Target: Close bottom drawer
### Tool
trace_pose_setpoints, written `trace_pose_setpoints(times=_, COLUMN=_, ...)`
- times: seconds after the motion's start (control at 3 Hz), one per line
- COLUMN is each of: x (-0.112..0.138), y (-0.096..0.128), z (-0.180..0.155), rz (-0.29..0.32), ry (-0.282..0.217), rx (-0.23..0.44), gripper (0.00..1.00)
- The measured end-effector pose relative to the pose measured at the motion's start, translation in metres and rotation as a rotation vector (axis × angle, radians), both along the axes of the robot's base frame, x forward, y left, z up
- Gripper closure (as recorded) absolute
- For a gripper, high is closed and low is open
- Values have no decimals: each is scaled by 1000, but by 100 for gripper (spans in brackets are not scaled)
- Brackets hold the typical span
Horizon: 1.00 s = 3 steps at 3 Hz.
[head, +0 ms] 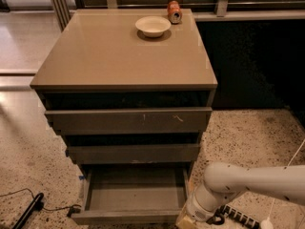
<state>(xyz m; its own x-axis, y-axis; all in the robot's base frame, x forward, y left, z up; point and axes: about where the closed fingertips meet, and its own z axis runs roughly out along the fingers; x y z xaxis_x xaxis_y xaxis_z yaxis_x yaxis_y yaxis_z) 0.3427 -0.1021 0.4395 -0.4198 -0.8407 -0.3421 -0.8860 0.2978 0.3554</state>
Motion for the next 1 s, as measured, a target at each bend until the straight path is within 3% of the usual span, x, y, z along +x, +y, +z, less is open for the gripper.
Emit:
trace_pose_setpoints(times=0.67, x=0, y=-1, z=4, rz=2, ry=-2, rx=18, gripper=100)
trace_pose_setpoints(times=1.0, x=-15, y=-2, z=-19, rz=-5, ry=50, rx=62, gripper=100)
